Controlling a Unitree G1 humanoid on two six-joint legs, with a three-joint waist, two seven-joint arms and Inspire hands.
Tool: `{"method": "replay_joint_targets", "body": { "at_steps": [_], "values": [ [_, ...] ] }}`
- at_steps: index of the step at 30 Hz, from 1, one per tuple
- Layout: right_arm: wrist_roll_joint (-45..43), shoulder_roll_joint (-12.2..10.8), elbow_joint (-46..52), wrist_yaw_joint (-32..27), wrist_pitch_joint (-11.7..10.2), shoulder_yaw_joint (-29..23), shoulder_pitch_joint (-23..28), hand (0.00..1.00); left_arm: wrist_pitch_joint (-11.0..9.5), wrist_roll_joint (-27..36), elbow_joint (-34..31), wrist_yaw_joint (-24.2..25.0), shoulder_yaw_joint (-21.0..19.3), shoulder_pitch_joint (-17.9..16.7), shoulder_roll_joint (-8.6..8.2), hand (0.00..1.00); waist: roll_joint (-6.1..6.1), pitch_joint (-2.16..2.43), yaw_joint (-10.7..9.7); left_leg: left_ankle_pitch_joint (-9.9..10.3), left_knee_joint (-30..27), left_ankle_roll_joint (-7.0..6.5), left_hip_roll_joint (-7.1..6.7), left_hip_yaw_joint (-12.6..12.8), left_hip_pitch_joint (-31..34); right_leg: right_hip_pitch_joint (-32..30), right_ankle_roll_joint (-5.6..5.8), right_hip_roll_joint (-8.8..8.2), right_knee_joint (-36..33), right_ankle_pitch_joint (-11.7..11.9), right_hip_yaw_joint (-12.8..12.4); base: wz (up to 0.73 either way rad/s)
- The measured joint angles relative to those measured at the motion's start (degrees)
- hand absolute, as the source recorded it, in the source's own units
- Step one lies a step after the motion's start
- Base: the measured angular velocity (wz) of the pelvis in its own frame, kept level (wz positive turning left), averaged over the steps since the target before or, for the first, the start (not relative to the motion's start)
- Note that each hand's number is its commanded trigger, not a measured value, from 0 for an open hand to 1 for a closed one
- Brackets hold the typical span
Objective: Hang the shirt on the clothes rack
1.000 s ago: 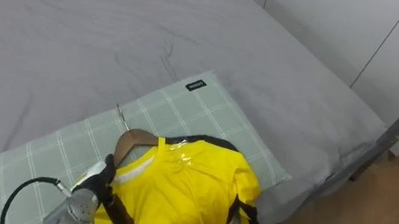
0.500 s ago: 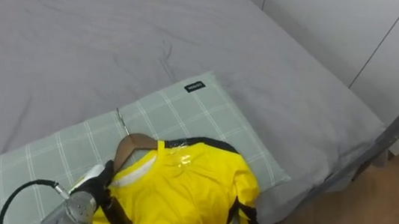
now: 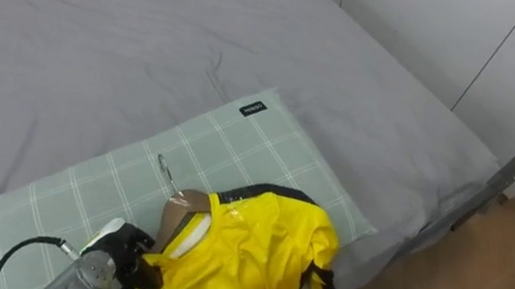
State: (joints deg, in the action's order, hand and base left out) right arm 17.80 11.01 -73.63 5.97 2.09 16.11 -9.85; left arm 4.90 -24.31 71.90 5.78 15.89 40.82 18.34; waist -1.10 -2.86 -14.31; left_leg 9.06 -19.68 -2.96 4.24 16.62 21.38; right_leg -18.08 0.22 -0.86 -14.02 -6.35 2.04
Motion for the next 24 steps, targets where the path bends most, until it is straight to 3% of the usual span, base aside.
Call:
{"method": "replay_joint_targets", "body": {
  "at_steps": [24],
  "values": [
    [0.07,0.04,-0.16,0.37,-0.04,0.14,0.02,0.0,-0.25,0.02,0.0,-0.17,0.02,-0.02,-0.21,1.0,-0.08,0.06,0.29,-0.01,0.32,0.0,0.02,0.1,-0.54,0.34,0.02,0.06,-0.19,0.01,-0.15,0.0]
  ]
}}
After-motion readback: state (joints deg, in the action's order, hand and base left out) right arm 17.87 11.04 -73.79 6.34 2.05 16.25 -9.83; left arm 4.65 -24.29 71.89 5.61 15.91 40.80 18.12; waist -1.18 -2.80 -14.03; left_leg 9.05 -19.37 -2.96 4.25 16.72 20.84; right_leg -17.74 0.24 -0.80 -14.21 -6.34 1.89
